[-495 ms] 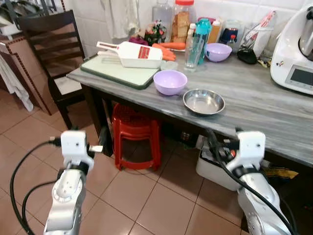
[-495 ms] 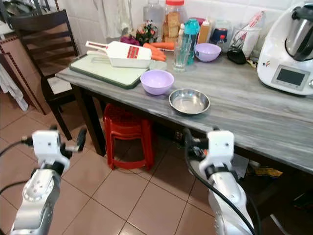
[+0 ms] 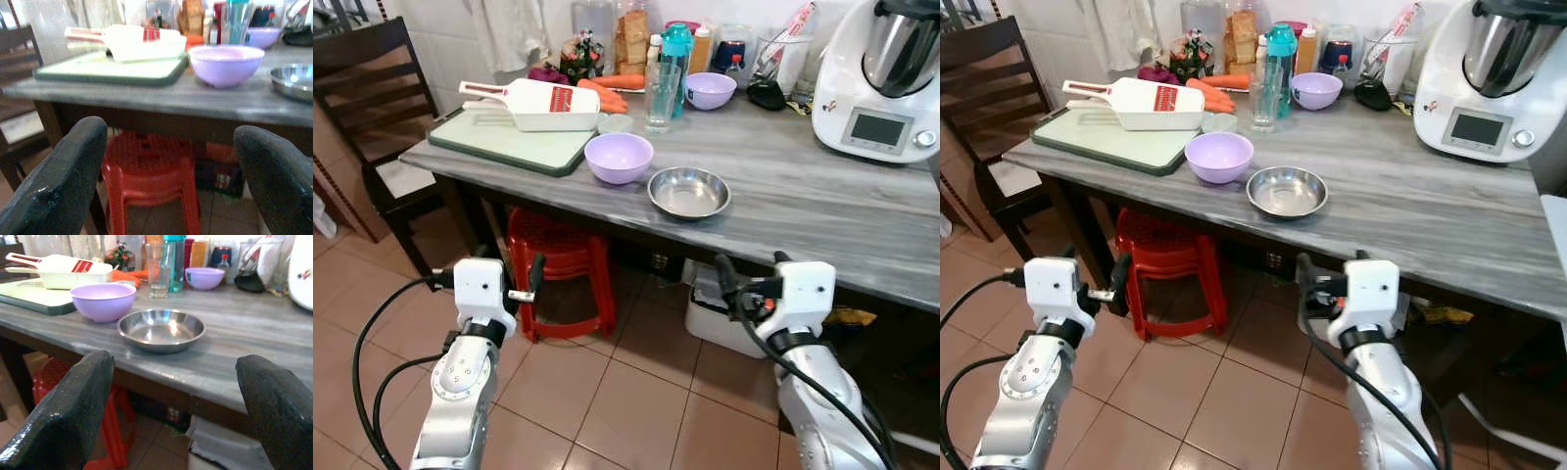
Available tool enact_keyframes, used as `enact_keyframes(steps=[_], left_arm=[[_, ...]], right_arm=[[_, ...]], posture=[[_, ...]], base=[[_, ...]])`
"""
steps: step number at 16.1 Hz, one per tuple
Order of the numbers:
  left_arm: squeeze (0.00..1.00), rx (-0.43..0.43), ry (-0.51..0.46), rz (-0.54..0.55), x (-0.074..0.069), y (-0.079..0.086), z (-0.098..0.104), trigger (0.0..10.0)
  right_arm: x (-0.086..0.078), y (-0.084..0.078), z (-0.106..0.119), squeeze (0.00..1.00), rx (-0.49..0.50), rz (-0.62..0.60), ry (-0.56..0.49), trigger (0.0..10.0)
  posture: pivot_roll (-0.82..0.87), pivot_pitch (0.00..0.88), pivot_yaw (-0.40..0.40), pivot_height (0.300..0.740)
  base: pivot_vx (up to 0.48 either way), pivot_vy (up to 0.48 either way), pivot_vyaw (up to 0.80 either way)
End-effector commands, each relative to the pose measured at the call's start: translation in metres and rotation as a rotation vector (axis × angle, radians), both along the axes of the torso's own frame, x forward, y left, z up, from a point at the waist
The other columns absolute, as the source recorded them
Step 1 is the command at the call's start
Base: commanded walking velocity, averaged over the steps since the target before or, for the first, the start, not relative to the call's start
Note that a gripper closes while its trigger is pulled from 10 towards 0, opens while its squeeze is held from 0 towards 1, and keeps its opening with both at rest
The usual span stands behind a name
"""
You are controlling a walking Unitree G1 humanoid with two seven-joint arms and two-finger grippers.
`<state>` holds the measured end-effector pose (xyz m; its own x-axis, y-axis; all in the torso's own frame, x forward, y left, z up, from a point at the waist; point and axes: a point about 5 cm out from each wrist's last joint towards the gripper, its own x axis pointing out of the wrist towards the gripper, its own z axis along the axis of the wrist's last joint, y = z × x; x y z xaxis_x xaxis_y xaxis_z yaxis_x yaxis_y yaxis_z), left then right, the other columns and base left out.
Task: Setting the table
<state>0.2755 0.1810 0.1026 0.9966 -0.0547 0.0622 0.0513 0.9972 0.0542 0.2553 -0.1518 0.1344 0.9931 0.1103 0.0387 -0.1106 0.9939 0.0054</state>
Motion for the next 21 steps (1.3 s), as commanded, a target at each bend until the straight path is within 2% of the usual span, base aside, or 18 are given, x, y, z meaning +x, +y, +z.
enact_keyframes(steps=[1,4,7,10,14,18,21], left_arm=[[0.0,-0.007,0.016,-0.011,0.0,-0.002,0.0,10.0],[0.0,0.049,-0.001,0.021,0.001,-0.004,0.003,10.0],[0.0,0.042,0.017,0.009,0.006,-0.007,0.003,10.0],[0.0,0.049,0.019,0.021,0.008,-0.011,0.002,10.0],[0.0,0.054,0.025,0.022,0.011,-0.01,0.002,10.0],[0.0,0.048,0.035,0.029,0.011,-0.011,0.0,10.0],[0.0,0.036,0.042,0.031,0.013,-0.013,0.0,10.0]], right_arm=[[0.0,-0.003,0.001,0.0,0.0,-0.006,0.006,10.0],[0.001,-0.002,-0.001,0.0,0.033,-0.004,0.017,10.0],[0.004,-0.007,0.002,0.0,0.01,-0.04,0.027,10.0],[0.005,-0.014,0.0,0.0,0.075,-0.075,0.035,10.0],[0.005,-0.009,-0.001,0.0,0.063,-0.048,0.044,10.0],[0.006,-0.014,-0.003,0.0,0.022,-0.09,0.055,10.0],[0.008,-0.013,-0.002,0.0,0.057,-0.096,0.039,10.0]], posture=[[0.0,0.0,-0.007,0.74],[0.0,0.0,-0.012,0.74],[-0.01,0.0,-0.017,0.74],[-0.01,0.0,-0.017,0.74],[-0.02,0.0,-0.013,0.74],[-0.02,0.0,-0.008,0.74],[-0.02,0.0,-0.008,0.74]], base=[[0.0,0.0,-0.77],[0.0,0.0,-0.77],[0.0,0.0,0.0],[0.0,0.0,0.0],[0.0,0.0,0.0],[0.0,0.0,0.0],[-0.164,0.0,0.0]])
